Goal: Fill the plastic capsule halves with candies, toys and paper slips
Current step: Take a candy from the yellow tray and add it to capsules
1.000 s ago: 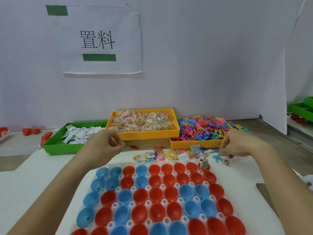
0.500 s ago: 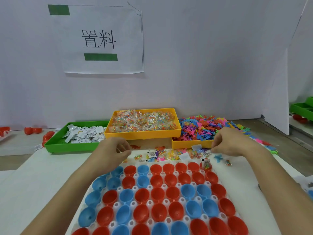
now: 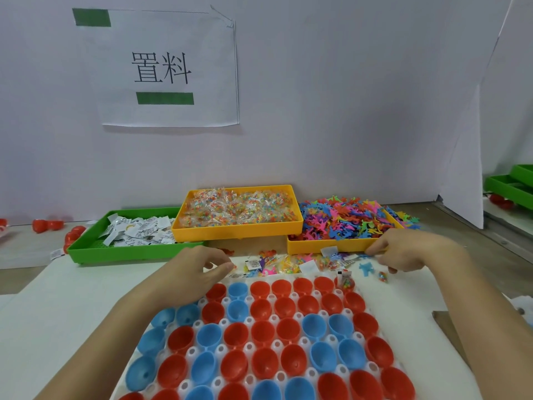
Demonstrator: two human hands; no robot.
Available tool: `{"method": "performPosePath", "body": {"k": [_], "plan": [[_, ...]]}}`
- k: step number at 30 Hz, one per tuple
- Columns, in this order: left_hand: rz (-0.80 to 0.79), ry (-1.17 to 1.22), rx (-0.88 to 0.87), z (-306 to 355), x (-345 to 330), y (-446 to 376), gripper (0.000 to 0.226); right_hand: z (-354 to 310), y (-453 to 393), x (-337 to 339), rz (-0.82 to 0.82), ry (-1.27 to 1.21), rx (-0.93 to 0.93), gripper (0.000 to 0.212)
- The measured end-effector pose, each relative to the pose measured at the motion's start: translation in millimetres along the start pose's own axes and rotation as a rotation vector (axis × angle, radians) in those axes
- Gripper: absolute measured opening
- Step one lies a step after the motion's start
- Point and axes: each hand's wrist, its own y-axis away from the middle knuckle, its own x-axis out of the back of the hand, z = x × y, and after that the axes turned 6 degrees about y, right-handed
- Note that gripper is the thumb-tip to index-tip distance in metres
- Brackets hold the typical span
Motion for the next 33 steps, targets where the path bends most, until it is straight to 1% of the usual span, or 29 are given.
{"method": "performPosePath", "body": {"k": [3, 6, 9, 12, 24, 27, 29, 31, 33], "plan": [[0.007, -0.004, -0.01, -1.0, -0.8, -0.6, 0.014, 1.2, -0.8, -0.6, 0.048, -0.059, 0.025, 0.028], [0.015, 0.002, -0.011, -1.5, -0.9, -1.0, 0.016, 2.7, -3.2, -2.7, 0.122, -0.125, 0.031, 0.014], [0.024, 0.008, -0.017, -0.8, -0.7, -1.2, 0.018, -1.4, -6.9, -7.5, 0.173, -0.161, 0.053, 0.01], [0.027, 0.008, -0.038, 0.8, -0.7, -1.3, 0.017, -7.3, -8.0, -12.9, 0.164, -0.158, 0.081, 0.007], [0.056, 0.026, -0.049, 7.4, 1.5, 0.0, 0.021, -6.9, -9.9, -11.2, 0.185, -0.172, 0.107, 0.024], [0.06, 0.036, -0.053, 10.4, 2.0, 0.4, 0.019, -10.7, -1.1, 1.6, 0.236, -0.203, 0.186, 0.024], [0.071, 0.066, -0.08, 16.2, 1.8, 1.0, 0.016, -19.0, 7.6, 11.2, 0.295, -0.27, 0.281, 0.025], [0.084, 0.14, -0.128, 27.0, 0.8, 1.9, 0.013, -34.6, 17.9, 17.9, 0.336, -0.41, 0.417, 0.027], [0.087, 0.236, -0.167, 41.0, -1.9, 2.5, 0.013, -56.2, 27.9, 19.3, 0.317, -0.572, 0.564, 0.026]]}}
